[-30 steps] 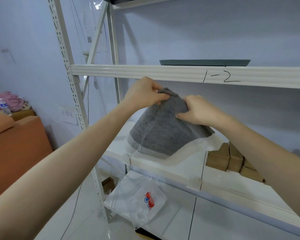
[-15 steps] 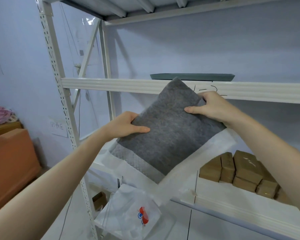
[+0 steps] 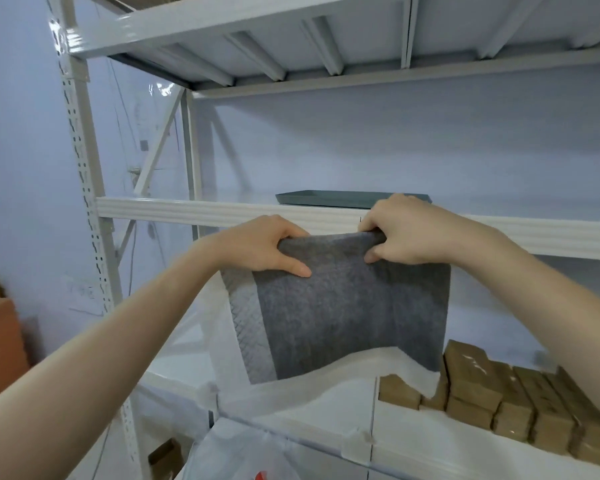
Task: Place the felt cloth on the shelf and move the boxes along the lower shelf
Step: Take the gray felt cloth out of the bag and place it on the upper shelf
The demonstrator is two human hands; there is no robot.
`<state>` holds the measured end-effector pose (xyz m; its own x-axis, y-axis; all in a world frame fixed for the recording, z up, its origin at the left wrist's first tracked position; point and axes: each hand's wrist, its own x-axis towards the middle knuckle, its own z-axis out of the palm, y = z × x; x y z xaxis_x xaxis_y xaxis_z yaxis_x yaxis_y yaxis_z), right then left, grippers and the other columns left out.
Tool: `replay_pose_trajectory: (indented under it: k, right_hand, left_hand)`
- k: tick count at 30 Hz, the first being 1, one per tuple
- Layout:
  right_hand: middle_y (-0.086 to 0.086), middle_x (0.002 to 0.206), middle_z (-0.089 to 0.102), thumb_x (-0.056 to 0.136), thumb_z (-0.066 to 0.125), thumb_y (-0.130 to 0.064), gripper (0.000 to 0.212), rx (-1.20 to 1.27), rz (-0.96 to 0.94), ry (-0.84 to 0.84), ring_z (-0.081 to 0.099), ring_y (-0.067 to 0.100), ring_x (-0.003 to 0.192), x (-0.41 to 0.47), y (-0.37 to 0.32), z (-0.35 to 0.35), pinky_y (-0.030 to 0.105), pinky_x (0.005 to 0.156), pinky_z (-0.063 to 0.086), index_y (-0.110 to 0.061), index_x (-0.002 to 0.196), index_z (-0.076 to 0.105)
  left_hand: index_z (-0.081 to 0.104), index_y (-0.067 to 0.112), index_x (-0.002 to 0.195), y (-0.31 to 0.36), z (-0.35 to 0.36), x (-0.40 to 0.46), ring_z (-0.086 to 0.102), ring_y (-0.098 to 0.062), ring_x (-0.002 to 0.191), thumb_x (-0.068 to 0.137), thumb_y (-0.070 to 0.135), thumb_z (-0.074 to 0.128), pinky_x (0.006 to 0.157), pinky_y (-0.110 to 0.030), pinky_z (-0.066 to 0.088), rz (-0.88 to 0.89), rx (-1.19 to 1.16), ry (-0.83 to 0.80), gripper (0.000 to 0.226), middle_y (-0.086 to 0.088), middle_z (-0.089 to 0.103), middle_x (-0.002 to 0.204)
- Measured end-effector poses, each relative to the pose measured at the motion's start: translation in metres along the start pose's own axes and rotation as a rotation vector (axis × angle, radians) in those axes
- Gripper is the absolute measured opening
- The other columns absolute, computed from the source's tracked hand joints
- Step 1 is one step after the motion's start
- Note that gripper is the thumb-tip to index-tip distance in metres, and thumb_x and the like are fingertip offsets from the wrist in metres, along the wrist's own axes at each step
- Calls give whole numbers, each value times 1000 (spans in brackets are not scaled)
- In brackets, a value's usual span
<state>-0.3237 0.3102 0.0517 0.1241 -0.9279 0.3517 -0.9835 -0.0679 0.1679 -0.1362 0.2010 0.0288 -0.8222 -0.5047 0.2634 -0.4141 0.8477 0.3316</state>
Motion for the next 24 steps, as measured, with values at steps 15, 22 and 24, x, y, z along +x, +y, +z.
replay_pose_trajectory:
  k: [15,22,24]
  right_hand:
    - [12,59,50,83,63,-9,18,66,168,487,49,30,73,86,78,-60,34,60,35,-6,66,58]
    - [25,76,63,83,62,-9,14,-62,217,539,55,36,82,156,124,-72,36,67,41,5,80,65]
    - [23,79,64,84,58,-6,11,-136,260,607,55,36,84,175,138,-71,36,67,40,2,82,65]
  left_hand:
    - [72,14,92,-24,-107,102,62,-24,84,78,0,57,72,-36,47,147,362,789,25,-5,68,80]
    - [49,20,63,-53,-139,190,59,-32,76,80,9,60,63,-39,47,130,361,768,23,-7,54,65]
    - [56,19,68,-62,-143,217,60,-34,80,80,9,59,65,-40,48,146,344,790,15,-10,60,71]
